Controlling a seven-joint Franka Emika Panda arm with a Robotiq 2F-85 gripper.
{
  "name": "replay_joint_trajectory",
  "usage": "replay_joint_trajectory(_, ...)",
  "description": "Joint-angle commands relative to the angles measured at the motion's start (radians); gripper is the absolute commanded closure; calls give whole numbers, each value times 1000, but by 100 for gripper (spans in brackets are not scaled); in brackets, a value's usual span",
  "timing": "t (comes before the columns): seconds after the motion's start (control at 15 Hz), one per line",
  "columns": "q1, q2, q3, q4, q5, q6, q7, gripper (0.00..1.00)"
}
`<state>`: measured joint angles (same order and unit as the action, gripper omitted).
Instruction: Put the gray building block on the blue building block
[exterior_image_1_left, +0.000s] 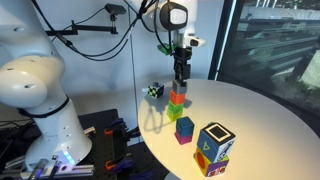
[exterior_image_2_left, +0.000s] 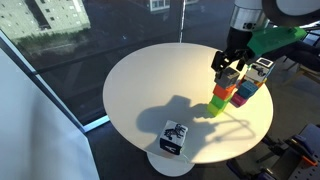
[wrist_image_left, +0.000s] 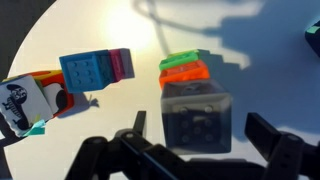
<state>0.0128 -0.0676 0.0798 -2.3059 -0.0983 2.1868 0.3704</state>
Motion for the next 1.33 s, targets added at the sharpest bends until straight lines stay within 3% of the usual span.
replay_joint_trajectory(0.0, 3, 8, -8, 5, -33, 8, 25, 28)
replay_joint_trajectory(0.33, 5, -8, -13, 17, -8, -22, 6, 66)
replay_joint_trajectory(0.67, 0, -57, -21, 15, 2, -50, -5, 71)
replay_joint_trajectory(1.27, -49, -102, -77, 8, 6, -83, -45, 71)
